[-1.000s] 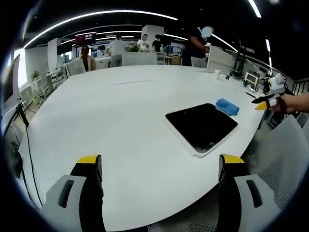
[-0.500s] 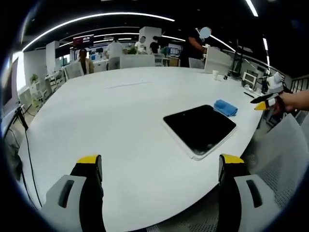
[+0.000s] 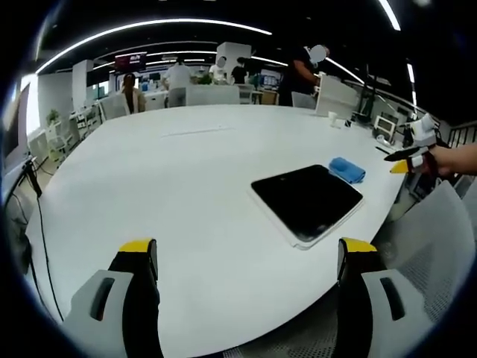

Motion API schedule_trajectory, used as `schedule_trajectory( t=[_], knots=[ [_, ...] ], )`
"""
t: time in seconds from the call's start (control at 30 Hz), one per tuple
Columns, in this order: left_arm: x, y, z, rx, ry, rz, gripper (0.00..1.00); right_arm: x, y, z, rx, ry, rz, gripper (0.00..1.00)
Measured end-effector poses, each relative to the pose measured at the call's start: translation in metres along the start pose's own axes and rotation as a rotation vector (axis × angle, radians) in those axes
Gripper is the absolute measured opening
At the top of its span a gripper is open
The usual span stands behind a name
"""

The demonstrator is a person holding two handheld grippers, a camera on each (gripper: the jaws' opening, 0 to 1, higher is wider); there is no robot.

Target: Wipe the mirror surface with the cleaning cloth until all visible marks leave the cleaned area.

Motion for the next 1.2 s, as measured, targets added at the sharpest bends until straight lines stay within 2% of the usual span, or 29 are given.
schedule_trajectory(
  t=[0.23,0.3,0.33,0.37,0.4,0.43,0.5,0.57,0.67,0.8,0.9,0.97,1.07,1.17,1.2],
  knots=[
    [0.001,0.002,0.001,0.023,-0.001,0.001,0.99,0.000,0.002,0.002,0.037,0.004,0.020,0.98],
    [0.003,0.006,-0.004,-0.010,-0.036,-0.005,0.99,0.000,0.001,0.001,0.037,0.003,0.019,0.98],
    [0.005,0.010,-0.003,-0.068,-0.033,-0.032,0.99,0.000,0.001,0.002,0.034,0.003,0.016,0.98],
    [0.007,0.011,-0.003,-0.055,-0.015,-0.040,0.99,0.000,0.001,0.002,0.035,0.003,0.017,0.98],
    [0.007,0.011,0.000,-0.006,-0.002,-0.030,0.99,0.000,0.001,0.002,0.037,0.002,0.018,0.98],
    [0.008,0.010,0.001,0.029,-0.009,-0.021,0.99,0.000,0.000,0.002,0.036,0.002,0.018,0.98],
    [0.010,0.008,0.002,0.011,-0.003,-0.026,0.99,0.000,0.000,0.002,0.028,-0.003,0.014,0.98],
    [0.009,0.009,0.002,0.035,-0.002,-0.030,0.99,0.000,0.001,0.002,0.026,-0.008,0.010,0.98],
    [0.008,0.009,0.002,0.025,-0.002,-0.031,0.99,-0.001,0.002,0.003,0.025,-0.008,0.008,0.98],
    [0.009,0.013,-0.004,0.007,-0.025,-0.027,0.99,0.000,0.005,0.005,0.023,-0.009,0.002,0.98],
    [0.010,0.018,-0.007,0.048,-0.053,-0.043,0.99,0.001,0.008,0.006,0.016,-0.014,-0.016,0.98],
    [0.008,0.016,-0.008,0.053,-0.052,-0.054,0.99,0.001,0.009,0.007,0.015,-0.014,-0.016,0.98],
    [0.006,0.012,-0.009,0.061,-0.049,-0.029,0.99,0.000,0.011,0.008,0.025,-0.012,-0.007,0.98],
    [0.007,0.011,-0.008,0.071,-0.040,-0.040,0.99,-0.001,0.014,0.009,0.026,-0.009,-0.008,0.97],
    [0.004,0.008,-0.007,0.071,-0.024,-0.041,0.99,-0.004,0.020,0.009,-0.009,-0.003,-0.022,0.96]
  ],
)
Point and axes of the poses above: the point that each gripper's makers call its tool centre point, and the gripper's own axes: x roughly backward along the fingers, z roughly to its left, y roughly out of its top, the point moved 10 cm from there along x, roughly backward along the fingers, and after that the axes turned 13 degrees about y, right-handed, at the moved point
